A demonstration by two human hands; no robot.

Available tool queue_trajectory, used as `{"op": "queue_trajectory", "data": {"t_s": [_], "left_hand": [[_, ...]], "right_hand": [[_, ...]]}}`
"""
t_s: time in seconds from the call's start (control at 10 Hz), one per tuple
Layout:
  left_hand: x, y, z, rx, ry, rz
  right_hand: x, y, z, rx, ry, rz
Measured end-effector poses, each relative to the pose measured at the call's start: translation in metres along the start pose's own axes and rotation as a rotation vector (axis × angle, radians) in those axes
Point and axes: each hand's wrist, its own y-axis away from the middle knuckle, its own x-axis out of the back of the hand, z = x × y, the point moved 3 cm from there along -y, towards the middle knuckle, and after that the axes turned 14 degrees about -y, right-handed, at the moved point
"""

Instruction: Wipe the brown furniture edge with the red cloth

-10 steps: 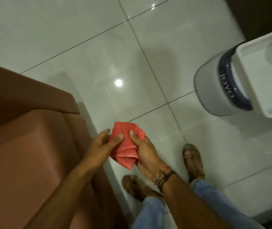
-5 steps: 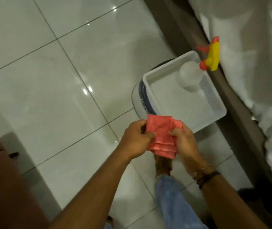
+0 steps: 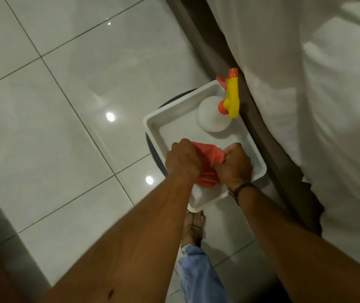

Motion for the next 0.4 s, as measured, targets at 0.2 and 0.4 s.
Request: {"op": "queue_trajectory", "data": {"t_s": [0.2,0.4], "left_hand": [[-0.003,0.006,0.001,-0.103,-0.072,0.293],[0.004,0.064,-0.03,-0.146,0.016,0.493]], "right_hand": [[-0.003,-0.001,-0.011,0.089,0.121,0.056],[0.006,0.055,-0.048,0.079,0.097,0.031]]}}
